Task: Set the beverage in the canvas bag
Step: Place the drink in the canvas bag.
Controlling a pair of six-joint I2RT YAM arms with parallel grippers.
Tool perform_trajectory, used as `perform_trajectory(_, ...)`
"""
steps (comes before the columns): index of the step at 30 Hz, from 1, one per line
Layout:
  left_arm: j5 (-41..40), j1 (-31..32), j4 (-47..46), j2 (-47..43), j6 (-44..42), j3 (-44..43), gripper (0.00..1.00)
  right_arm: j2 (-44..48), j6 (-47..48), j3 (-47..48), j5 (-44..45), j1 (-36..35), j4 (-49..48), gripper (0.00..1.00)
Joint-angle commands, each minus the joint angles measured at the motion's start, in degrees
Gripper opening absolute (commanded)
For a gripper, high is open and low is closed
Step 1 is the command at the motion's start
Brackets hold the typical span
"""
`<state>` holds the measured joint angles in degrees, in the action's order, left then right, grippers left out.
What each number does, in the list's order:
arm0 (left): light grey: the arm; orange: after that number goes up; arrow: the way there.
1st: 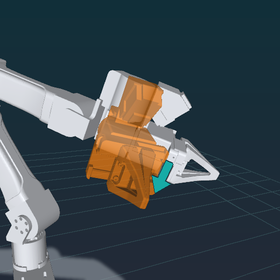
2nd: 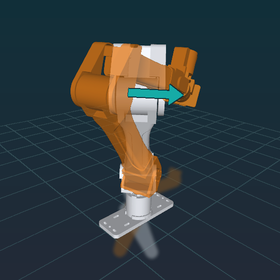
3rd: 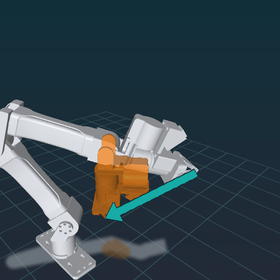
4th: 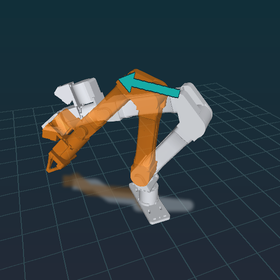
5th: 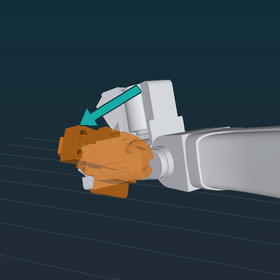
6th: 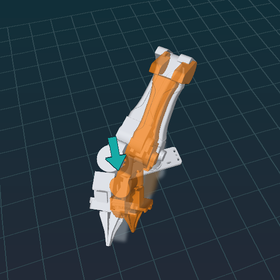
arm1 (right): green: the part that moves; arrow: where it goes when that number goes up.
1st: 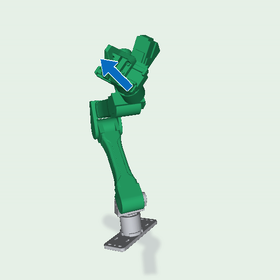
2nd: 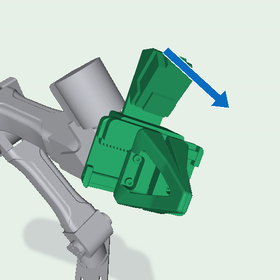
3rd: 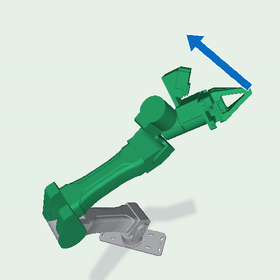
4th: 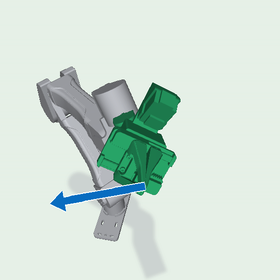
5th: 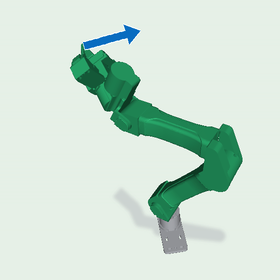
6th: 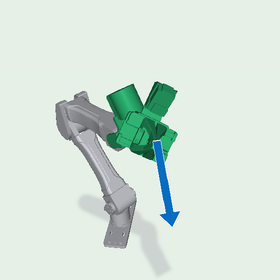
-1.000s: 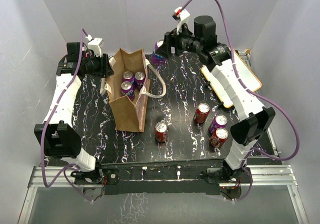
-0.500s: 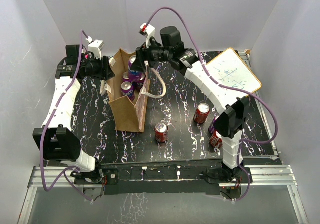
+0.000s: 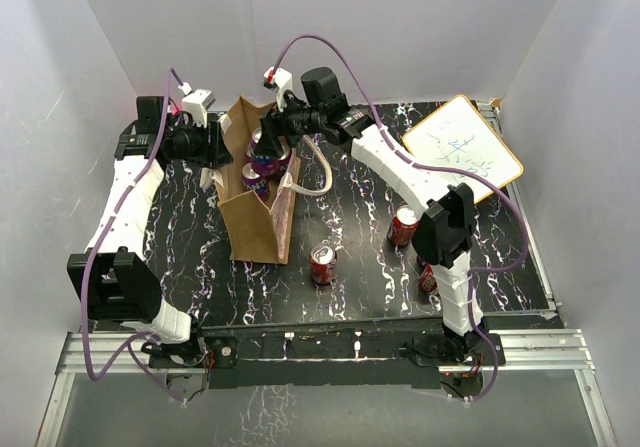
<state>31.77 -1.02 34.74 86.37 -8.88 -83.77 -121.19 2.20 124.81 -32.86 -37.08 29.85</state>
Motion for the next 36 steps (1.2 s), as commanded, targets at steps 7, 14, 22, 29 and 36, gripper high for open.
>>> perform_trajectory(7, 6.2, -0.1, 2.8, 1.3, -6.0, -0.8, 0.41, -2.1, 7.5, 2.3, 0.0, -0.1, -3.9, 0.08)
perform_trajectory(14, 10.4, -0.1, 1.8, 2.7, -7.4, 1.7, 0.36, -2.9, 12.1, -1.1, 1.7, 1.1, -2.4, 0.08)
perform_trajectory(22, 10.1, 0.0, 3.6, 4.5, -11.5, 1.4, 0.24, -3.9, 15.4, -4.4, 2.0, 2.3, -2.5, 0.08)
perform_trajectory(29, 10.0, 0.0, 5.0, 5.2, -13.0, 1.3, 0.10, -5.0, 16.6, -7.6, 1.2, 2.5, -7.5, 0.08)
perform_trajectory(36, 10.4, 0.0, 5.5, 6.0, -13.8, 1.1, 0.03, -4.6, 15.0, -13.1, 1.3, 2.4, -12.2, 0.08)
